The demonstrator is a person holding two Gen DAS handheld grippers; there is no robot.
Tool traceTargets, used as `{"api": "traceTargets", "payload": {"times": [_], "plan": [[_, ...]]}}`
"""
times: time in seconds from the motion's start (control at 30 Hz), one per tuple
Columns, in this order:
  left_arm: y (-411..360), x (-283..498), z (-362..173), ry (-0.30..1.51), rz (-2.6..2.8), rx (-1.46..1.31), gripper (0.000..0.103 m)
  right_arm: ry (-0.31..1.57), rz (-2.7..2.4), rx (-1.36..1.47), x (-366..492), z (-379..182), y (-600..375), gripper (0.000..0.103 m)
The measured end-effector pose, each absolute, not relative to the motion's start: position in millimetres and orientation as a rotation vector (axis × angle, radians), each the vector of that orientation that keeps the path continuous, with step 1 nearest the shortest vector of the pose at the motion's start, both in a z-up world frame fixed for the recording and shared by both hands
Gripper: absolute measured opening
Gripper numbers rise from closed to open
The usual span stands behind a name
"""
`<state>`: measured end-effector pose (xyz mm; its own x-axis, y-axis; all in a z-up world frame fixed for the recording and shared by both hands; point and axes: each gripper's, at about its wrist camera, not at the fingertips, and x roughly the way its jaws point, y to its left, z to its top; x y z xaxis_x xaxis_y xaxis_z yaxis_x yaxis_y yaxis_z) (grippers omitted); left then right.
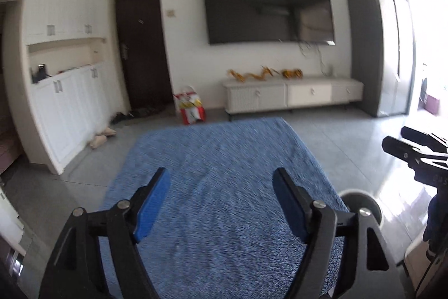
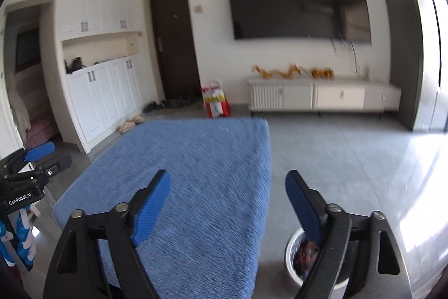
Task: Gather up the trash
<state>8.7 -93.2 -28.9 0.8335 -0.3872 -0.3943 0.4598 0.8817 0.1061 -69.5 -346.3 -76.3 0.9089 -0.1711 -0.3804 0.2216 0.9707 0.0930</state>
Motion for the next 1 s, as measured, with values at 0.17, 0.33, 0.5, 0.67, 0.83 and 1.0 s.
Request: {"api": "traceTargets", "payload": {"times": [0.17, 0.33, 0.5, 0.67, 0.83, 1.0], "plan": [[-68.3, -26.2, -8.6, 0.283, -0.347, 0.185, 0.083, 0.255, -0.188, 0.093, -94.0, -45.5, -315.3, 0.099], [-40.3, -53.6, 5.7, 0.206, -0.220, 0.166, 0.093, 0.196, -0.186, 0.052, -106.7, -32.3, -293.0, 0.102], [-22.0, -66.0, 13.3, 0.175, -0.145, 0.117, 0.094, 0.169, -0.174, 0.014, -115.5, -26.8, -277.4, 0.102], [-21.5, -80.2, 18.6, 0.144, -0.149, 0.118, 0.094, 0.136, -0.187, 0.005, -127.0, -20.2, -275.8, 0.103], [-26.9, -97.6, 21.3, 0.098, -0.127, 0.140, 0.094, 0.099, -0.207, 0.001, -139.0, -12.9, -276.0, 0.103], [-27.0, -104.6, 20.6, 0.086, -0.132, 0.141, 0.094, 0.072, -0.228, -0.027, -149.6, -7.7, -271.1, 0.103]]}}
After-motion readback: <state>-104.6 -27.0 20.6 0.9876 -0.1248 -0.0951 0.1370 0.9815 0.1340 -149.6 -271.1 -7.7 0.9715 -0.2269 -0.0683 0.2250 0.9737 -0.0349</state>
